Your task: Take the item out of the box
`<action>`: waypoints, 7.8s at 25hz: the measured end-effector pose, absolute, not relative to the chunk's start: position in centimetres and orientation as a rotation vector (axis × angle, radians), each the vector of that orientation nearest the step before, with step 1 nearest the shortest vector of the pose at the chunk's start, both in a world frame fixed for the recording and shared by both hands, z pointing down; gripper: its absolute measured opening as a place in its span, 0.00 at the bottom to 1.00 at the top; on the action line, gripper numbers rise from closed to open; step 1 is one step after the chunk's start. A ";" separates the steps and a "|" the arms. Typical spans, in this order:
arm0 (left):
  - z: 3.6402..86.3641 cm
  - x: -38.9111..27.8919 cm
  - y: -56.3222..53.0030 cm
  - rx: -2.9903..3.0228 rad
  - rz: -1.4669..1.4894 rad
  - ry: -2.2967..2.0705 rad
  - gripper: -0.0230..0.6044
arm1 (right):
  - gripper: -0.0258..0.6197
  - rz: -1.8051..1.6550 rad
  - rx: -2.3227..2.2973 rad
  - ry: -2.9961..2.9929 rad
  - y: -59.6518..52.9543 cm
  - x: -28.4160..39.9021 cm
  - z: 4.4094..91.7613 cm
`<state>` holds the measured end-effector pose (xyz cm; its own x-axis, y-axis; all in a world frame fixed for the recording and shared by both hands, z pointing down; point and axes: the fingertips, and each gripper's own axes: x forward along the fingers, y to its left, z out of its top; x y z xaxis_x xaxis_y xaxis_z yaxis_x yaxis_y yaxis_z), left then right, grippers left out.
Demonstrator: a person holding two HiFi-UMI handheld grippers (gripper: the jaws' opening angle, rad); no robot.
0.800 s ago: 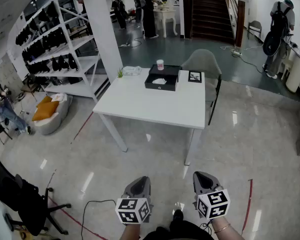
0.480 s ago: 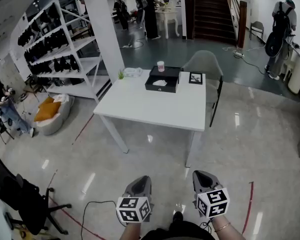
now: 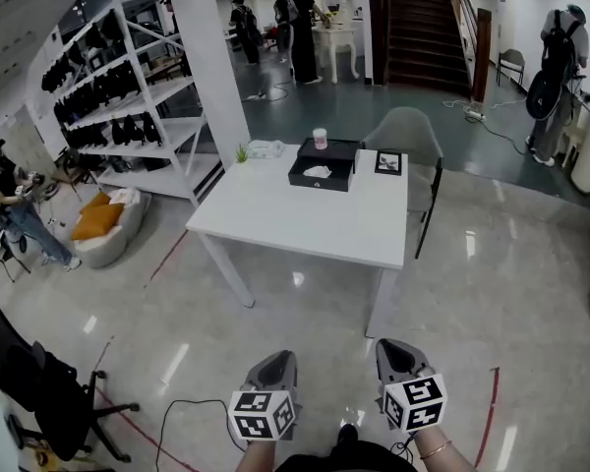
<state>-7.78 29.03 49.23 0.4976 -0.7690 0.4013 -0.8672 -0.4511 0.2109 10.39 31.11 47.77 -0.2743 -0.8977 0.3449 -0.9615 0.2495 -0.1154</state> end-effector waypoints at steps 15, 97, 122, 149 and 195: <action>49.5 -5.8 27.7 2.357 0.371 -1.367 0.08 | 0.29 0.502 1.656 -2.363 29.7 11.2 48.2; 52.2 -9.3 -24.6 2.269 0.361 -1.342 0.08 | 0.37 0.438 1.681 -2.331 -28.9 9.8 46.5; 53.9 -10.7 -29.4 2.142 0.383 -1.429 0.08 | 0.42 0.495 1.502 -2.271 -40.4 9.5 51.2; 55.8 -11.5 -30.2 2.058 0.400 -1.446 0.08 | 0.54 0.626 1.323 -2.051 -44.3 9.3 58.7; 55.4 -9.9 -31.4 2.108 0.407 -1.401 0.08 | 0.16 0.539 1.316 -2.029 -43.5 9.2 57.6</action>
